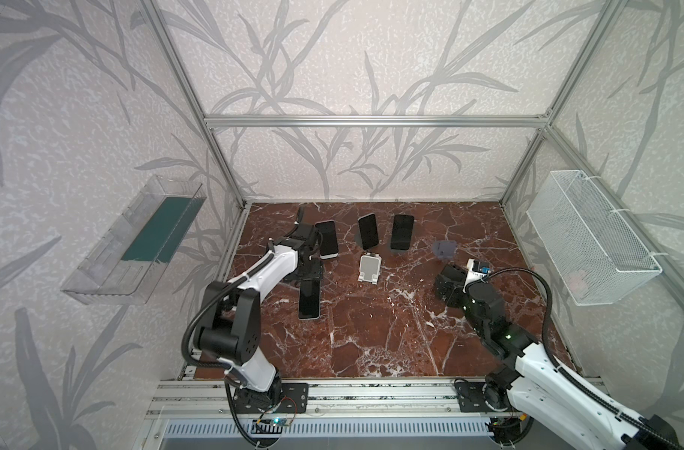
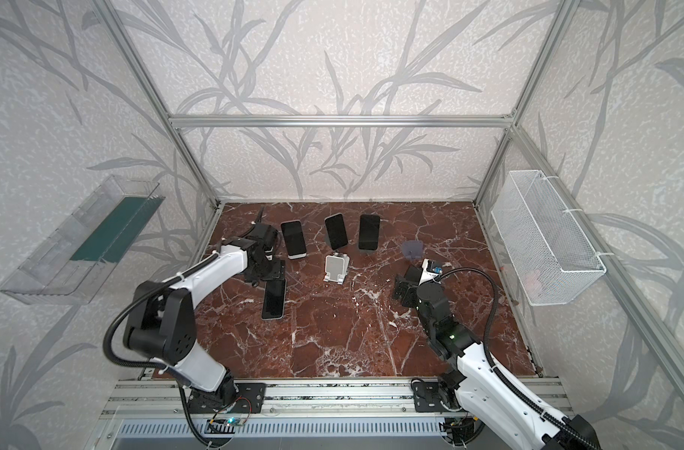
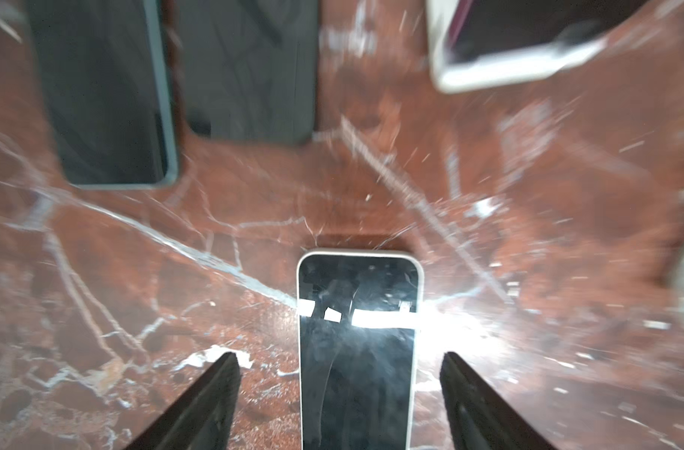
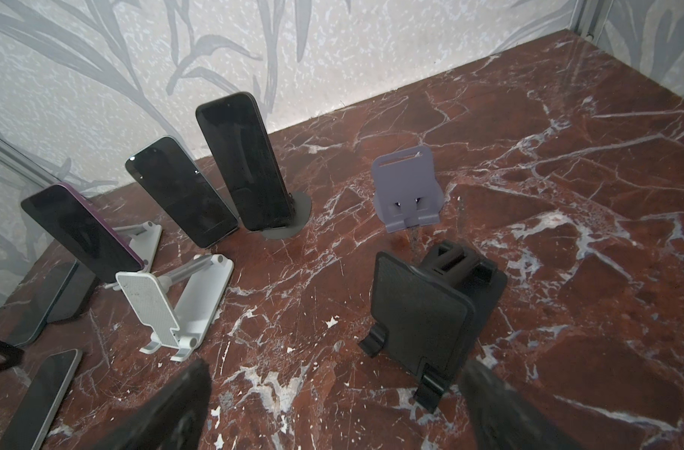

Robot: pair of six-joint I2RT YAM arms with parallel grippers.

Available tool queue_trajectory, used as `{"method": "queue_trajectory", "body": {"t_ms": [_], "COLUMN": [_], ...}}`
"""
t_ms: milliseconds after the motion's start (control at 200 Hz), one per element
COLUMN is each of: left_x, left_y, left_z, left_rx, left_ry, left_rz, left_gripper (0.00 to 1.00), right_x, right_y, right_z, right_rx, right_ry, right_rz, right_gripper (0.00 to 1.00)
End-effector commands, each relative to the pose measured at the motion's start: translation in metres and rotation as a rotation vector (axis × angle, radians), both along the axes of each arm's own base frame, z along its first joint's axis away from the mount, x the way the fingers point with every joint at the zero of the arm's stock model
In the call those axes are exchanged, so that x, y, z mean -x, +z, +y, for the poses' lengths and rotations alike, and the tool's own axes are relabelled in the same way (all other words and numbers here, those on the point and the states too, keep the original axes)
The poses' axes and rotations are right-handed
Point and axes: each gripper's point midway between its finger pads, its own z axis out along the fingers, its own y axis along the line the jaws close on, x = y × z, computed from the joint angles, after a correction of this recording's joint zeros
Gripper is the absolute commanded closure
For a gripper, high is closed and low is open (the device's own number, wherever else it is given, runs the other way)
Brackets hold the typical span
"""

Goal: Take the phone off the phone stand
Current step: 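Move left gripper toward purple-edged phone while right gripper reaches for white stand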

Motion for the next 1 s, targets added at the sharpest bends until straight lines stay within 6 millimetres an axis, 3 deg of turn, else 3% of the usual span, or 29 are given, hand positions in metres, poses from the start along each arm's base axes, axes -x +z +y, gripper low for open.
{"method": "queue_trajectory", "body": {"t_ms": [0,135,255,380,480,595,740,945,1000], "left_x": [-0.006,-0.009,-0.023,-0.038,-0.034,-0.016,-0.004,-0.005,-0.006], "left_y": [0.044,0.109,0.161,0.197,0.200,0.181,0.186,0.188,0.186], "left_z": [-0.020,-0.044,-0.035,-0.034,-0.032,-0.018,-0.002,-0.006,-0.008], "left_rx": [0.127,0.312,0.370,0.384,0.376,0.421,0.433,0.466,0.476], "left_ry": [-0.045,-0.046,0.061,0.073,0.067,0.163,0.248,0.237,0.238], "left_rz": [-0.166,-0.435,-0.662,-0.774,-0.766,-0.766,-0.845,-0.834,-0.825], "left_gripper": [0.19,0.18,0.14,0.12,0.12,0.13,0.17,0.17,0.19], "right_x": [-0.008,-0.013,-0.014,-0.013,-0.013,-0.013,-0.025,-0.042,-0.049], "right_y": [0.005,-0.011,-0.015,-0.013,-0.009,0.001,0.010,0.020,0.020], "right_z": [0.022,0.039,0.041,0.044,0.049,0.082,0.115,0.189,0.200], "right_rx": [-0.005,0.016,0.073,0.102,0.049,-0.056,-0.001,0.048,0.070], "right_ry": [0.088,0.149,0.138,0.136,0.126,0.237,0.251,0.306,0.273], "right_rz": [0.028,0.111,0.103,0.075,0.106,0.139,0.156,0.152,0.146], "right_gripper": [0.01,0.01,0.01,0.01,0.01,0.01,0.01,0.01,0.01]}}
